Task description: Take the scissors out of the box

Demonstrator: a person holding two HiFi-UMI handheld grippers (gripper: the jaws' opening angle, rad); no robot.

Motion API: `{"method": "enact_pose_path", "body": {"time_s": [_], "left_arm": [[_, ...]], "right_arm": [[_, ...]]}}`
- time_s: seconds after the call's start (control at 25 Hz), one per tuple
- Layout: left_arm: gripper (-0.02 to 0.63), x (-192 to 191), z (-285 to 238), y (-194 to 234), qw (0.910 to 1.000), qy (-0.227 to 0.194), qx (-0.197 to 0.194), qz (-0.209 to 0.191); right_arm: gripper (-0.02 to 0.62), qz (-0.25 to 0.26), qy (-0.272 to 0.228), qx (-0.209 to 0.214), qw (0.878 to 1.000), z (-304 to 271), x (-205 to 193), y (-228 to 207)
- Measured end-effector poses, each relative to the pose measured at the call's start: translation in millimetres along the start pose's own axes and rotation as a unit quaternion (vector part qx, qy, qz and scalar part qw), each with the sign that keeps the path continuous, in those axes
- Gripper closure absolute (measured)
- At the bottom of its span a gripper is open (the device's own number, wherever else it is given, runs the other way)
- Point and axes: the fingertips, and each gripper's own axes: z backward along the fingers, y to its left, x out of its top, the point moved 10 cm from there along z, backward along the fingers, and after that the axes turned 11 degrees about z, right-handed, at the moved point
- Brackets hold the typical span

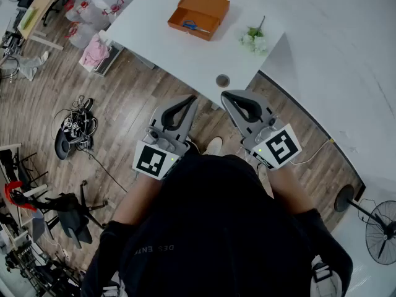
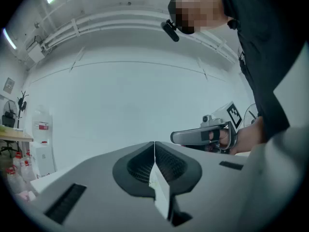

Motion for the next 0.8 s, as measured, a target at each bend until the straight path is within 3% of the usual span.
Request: {"method": "enact_pose_path", "body": {"time_s": [0.52, 0.8], "left_arm": [[0.586, 3.5, 2.6, -10.8, 0.9999, -0.008, 0.001, -0.005], [0.586, -2.0, 6.5, 5.8, 1.0000, 0.000, -0.002, 0.001]], "right_arm": [[0.592, -0.007, 0.011, 0.001, 1.000, 9.3, -8.7, 2.5], [0.592, -0.013, 0.016, 0.000, 1.000, -5.4, -15.1, 5.4]]}}
